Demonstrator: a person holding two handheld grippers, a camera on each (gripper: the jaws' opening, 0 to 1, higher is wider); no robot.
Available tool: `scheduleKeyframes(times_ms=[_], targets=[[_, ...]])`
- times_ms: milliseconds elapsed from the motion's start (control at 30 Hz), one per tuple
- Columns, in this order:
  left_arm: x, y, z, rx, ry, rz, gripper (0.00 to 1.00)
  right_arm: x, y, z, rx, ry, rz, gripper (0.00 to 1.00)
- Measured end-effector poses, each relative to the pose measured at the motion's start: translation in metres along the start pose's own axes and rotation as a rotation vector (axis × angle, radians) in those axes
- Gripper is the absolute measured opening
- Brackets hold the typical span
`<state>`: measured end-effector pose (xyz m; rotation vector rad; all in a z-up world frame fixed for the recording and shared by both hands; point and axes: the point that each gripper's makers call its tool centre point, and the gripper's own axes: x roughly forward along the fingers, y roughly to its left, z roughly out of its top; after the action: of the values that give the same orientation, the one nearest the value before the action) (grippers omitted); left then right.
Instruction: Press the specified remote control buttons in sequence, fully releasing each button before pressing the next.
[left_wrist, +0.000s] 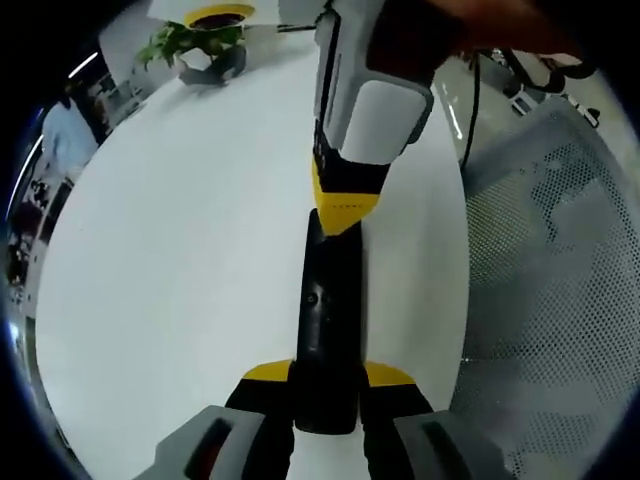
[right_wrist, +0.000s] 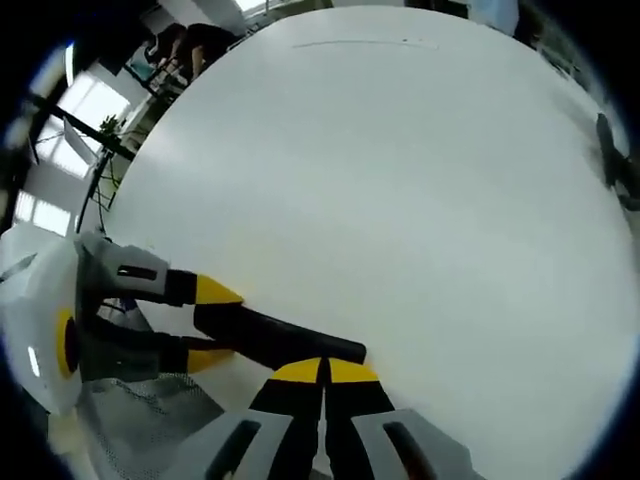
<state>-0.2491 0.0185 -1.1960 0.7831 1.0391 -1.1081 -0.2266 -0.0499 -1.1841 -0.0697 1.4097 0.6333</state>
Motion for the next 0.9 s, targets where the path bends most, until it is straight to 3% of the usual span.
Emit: scheduleKeyframes(times_ms=[700, 767, 900], targets=[[0.0007, 0.0008, -0.0007, 0.001, -0.002, -0.006, 0.24, 0.0033, 0.0102, 0.0033, 0.018, 0.029, 0.049, 0.00], [0.0007, 0.0006, -0.0006, 0.003, 0.001, -0.006, 0.24, 0.0076, 0.0088, 0.0032, -0.017, 0.034, 0.026, 0.00], [0.0006, 0.0008, -0.0007, 0.001, -0.003, -0.006, 0.24, 0.0061, 0.0084, 0.0035, -0.002, 0.039, 0.019, 0.00]])
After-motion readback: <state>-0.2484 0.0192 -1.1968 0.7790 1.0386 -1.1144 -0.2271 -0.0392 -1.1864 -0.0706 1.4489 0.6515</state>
